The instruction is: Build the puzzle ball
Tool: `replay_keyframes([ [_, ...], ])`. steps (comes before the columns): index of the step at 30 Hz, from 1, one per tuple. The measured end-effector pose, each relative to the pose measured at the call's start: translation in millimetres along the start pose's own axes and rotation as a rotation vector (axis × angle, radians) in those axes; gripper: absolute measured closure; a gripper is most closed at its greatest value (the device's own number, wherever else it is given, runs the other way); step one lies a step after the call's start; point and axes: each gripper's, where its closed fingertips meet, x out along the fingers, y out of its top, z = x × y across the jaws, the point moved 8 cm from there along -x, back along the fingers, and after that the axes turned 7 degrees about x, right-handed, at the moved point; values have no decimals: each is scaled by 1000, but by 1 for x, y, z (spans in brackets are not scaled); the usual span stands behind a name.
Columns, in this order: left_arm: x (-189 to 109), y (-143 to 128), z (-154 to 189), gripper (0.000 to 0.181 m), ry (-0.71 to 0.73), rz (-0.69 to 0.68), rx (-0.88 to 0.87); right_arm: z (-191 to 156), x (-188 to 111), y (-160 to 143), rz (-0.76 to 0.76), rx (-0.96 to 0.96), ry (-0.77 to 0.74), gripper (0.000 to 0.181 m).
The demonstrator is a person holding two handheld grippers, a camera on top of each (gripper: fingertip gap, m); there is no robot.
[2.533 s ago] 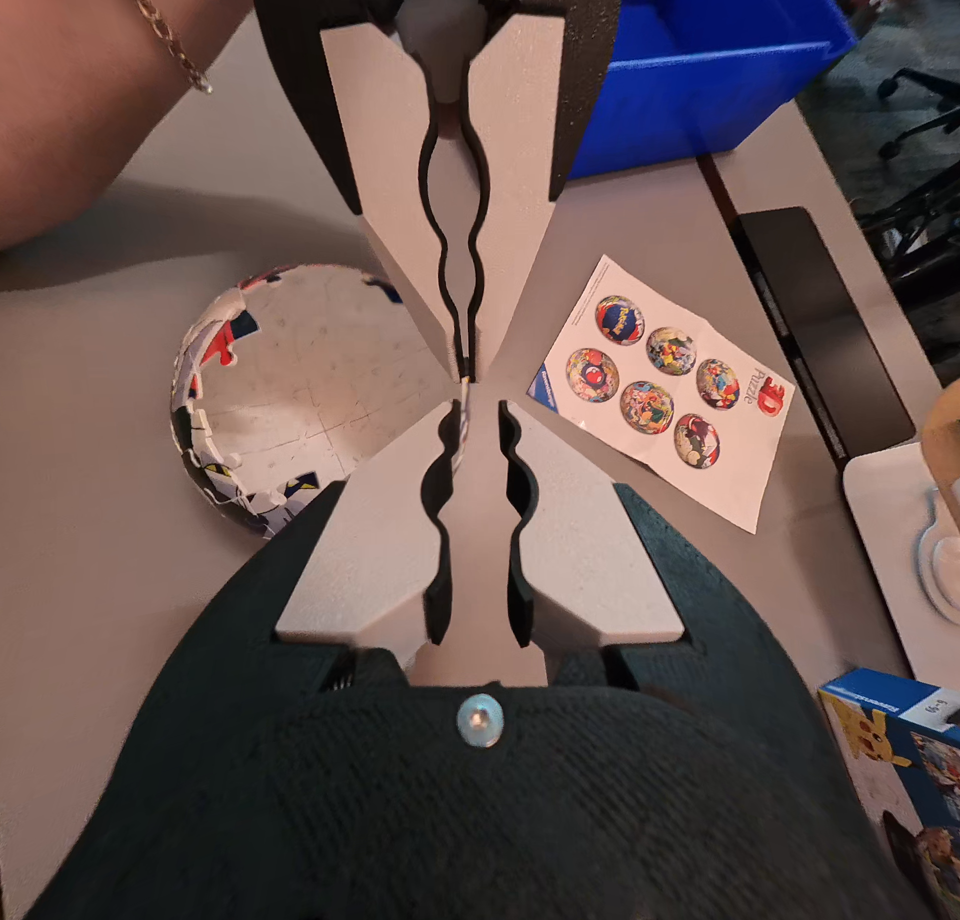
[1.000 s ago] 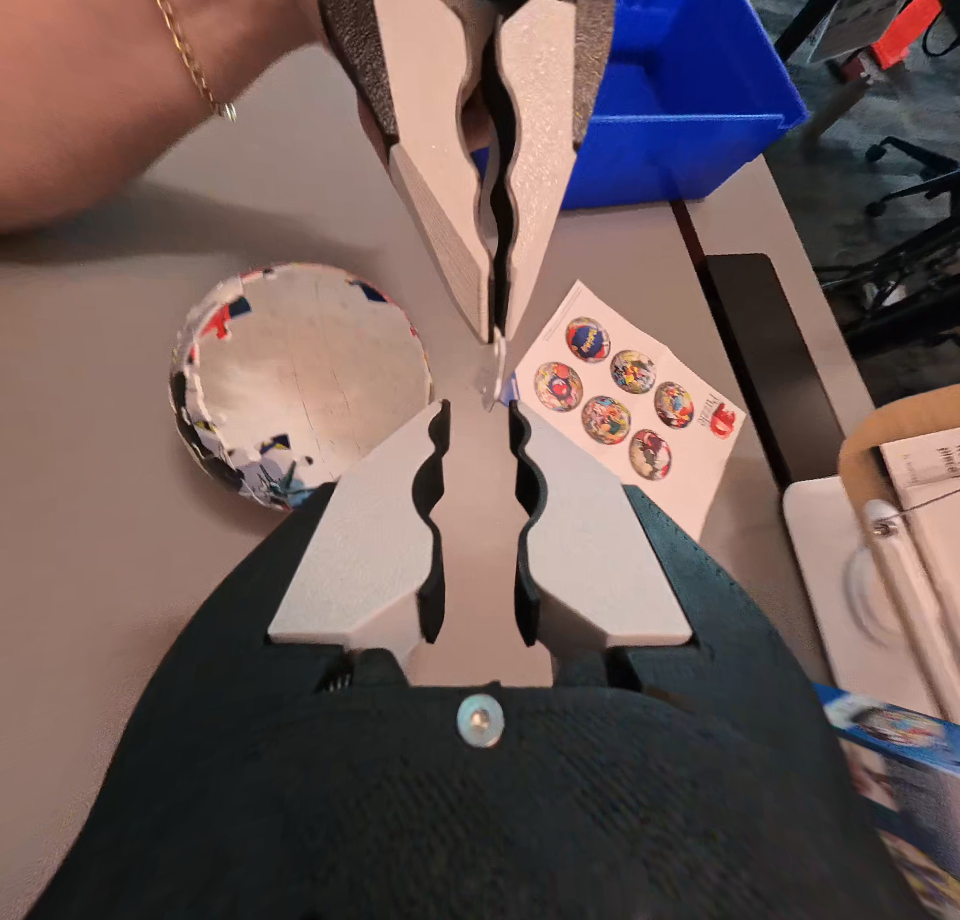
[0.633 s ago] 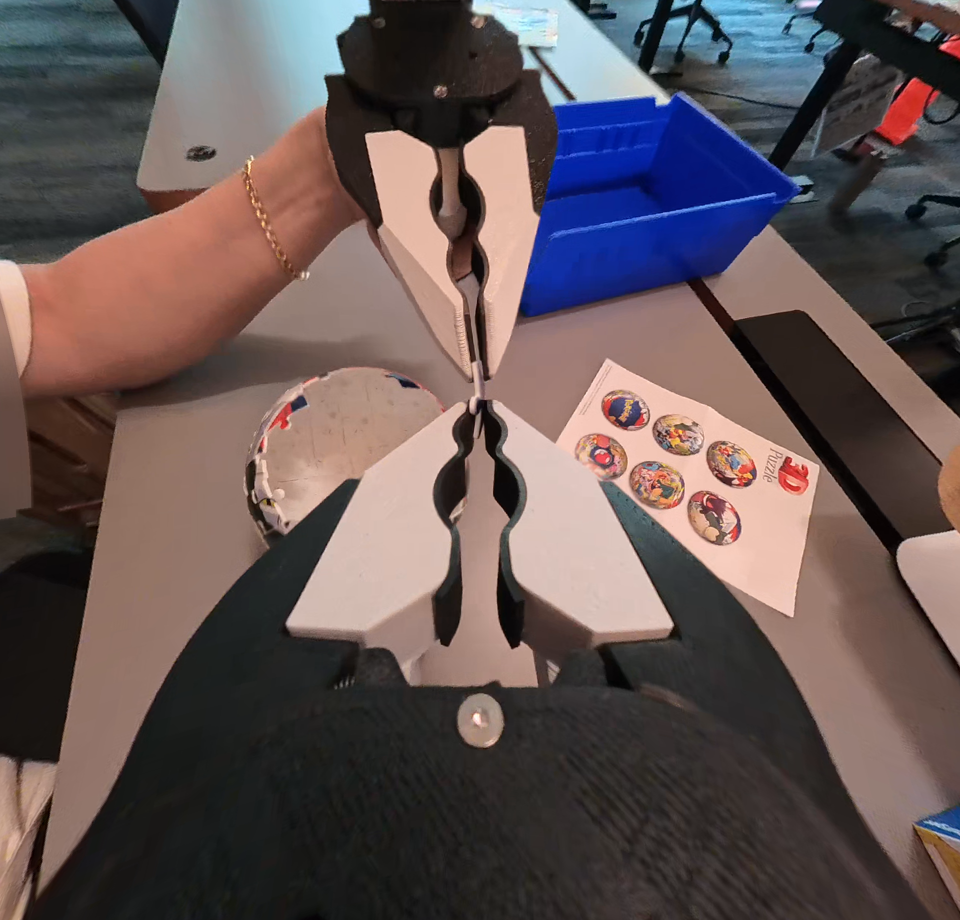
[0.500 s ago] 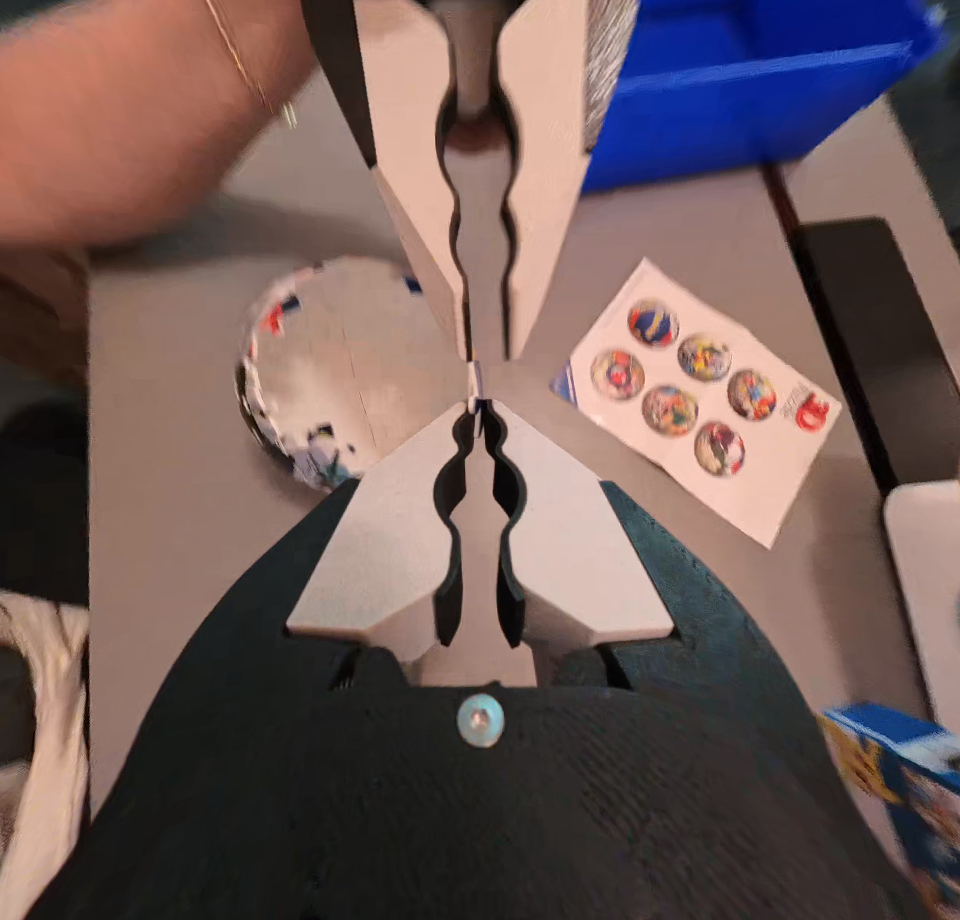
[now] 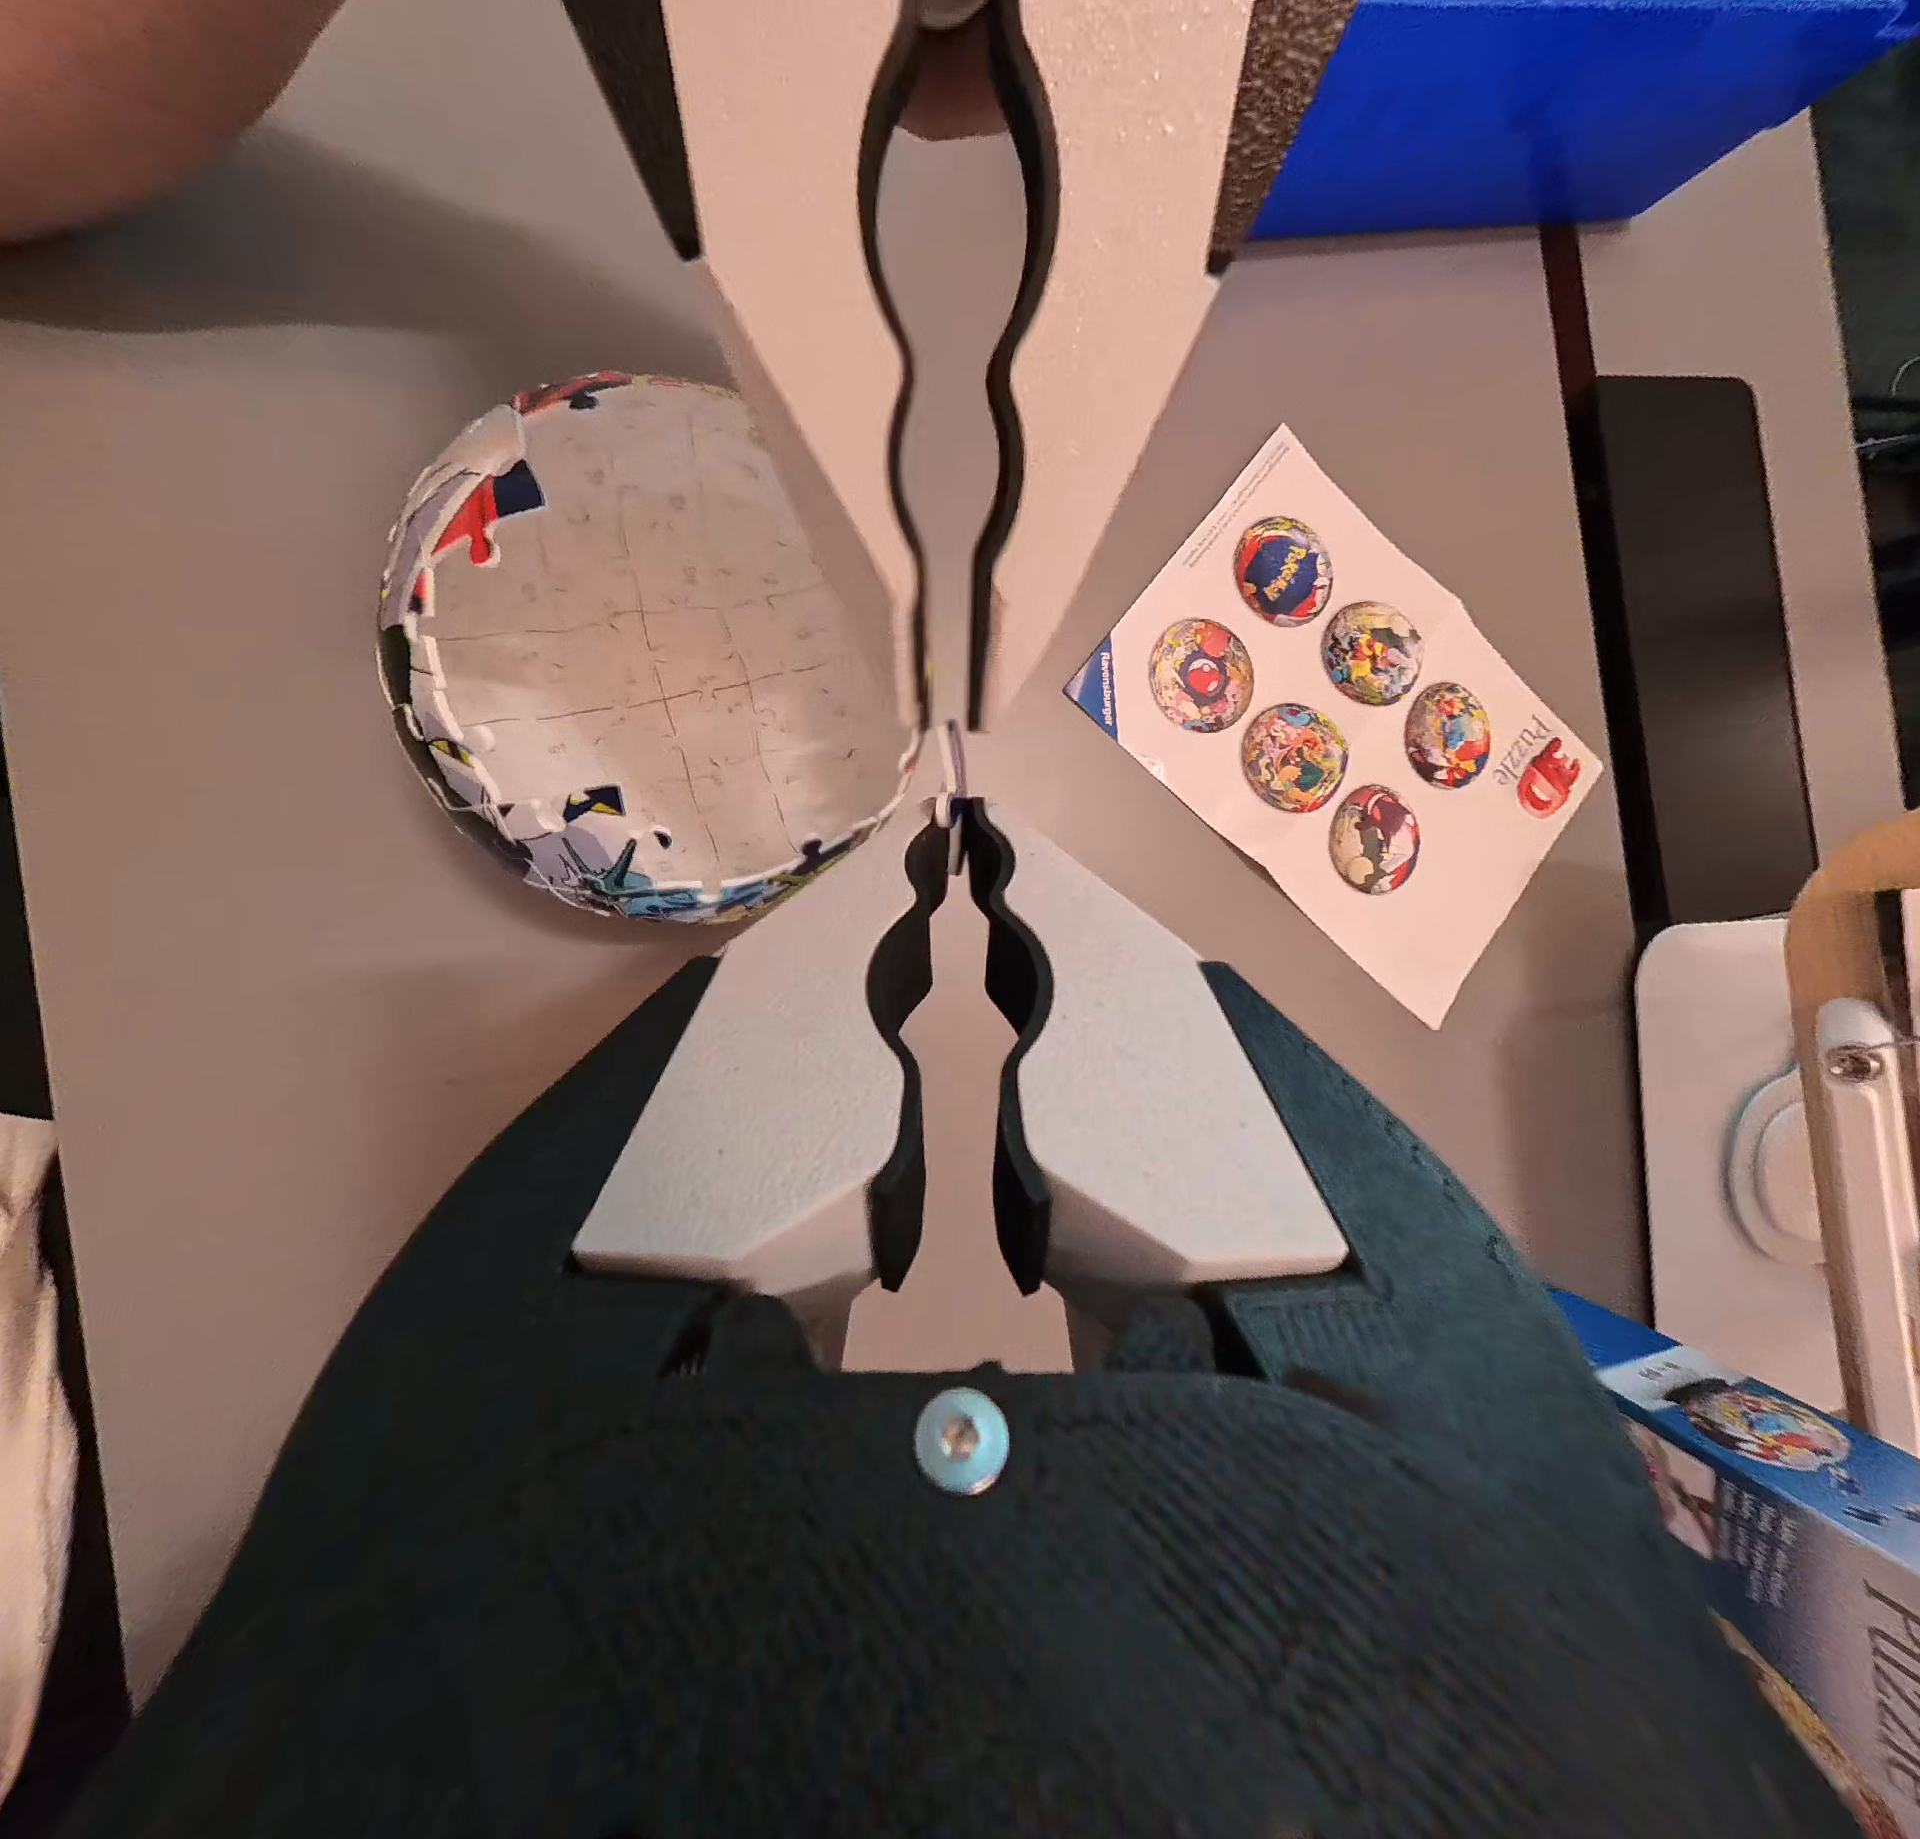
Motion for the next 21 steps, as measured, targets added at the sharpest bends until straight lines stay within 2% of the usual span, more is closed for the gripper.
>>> replay_keyframes([
  [1, 1, 0, 0, 162, -16, 7, -9, 0, 2, 0, -5, 10, 8, 180],
  [6, 3, 0, 0, 173, 22, -55, 0, 4, 6, 1, -56, -6, -19, 180],
  [12, 15, 1, 1, 170, 37, -135, 41, 0, 10, 0, -94, -22, -22, 180],
  [14, 16, 0, 0, 178, 45, -146, 33, 0, 11, -1, -96, -8, -27, 180],
  [18, 16, -4, -3, 181, 15, -122, -33, -1, 11, -3, -95, -12, -20, 178],
  [21, 10, -8, -7, 181, -4, -54, -106, -2, 9, -2, -31, -3, -45, 174],
])
